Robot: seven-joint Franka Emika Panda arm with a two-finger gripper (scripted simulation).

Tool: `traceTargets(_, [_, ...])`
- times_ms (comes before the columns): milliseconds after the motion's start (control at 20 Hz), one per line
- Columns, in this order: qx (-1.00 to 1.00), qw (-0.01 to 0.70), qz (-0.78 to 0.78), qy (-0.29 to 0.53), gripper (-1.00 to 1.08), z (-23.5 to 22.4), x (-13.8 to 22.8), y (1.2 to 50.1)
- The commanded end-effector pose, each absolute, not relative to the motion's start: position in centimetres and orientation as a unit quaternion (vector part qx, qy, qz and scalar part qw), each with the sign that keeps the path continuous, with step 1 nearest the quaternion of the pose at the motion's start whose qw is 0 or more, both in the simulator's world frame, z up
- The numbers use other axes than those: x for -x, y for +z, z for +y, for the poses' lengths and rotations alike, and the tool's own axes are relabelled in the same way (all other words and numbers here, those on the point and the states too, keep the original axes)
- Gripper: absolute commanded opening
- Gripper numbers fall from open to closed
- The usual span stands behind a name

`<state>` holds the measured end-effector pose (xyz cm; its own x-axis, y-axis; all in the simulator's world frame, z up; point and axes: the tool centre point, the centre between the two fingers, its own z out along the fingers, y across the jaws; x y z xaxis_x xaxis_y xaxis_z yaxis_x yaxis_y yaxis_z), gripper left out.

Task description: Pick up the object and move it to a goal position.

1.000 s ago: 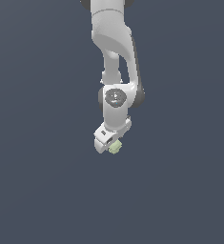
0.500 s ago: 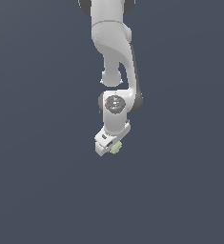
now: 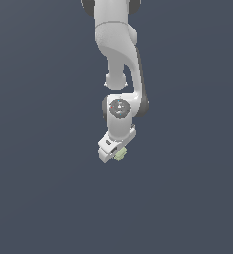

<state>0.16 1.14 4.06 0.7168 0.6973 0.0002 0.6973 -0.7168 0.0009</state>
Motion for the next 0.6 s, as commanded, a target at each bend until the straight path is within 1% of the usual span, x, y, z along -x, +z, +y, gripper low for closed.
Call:
traceTargets(0, [-0.926,0.000,0.376,0.000,-1.00,1.1,-0.1,4.1])
traceTargets(300, [-0.926,0.000,0.376,0.000,-1.00,0.1,0.4,5.4])
traceTargets(550, [-0.926,0.001,0.377,0.000,-1.00,-1.6,1.3,7.8])
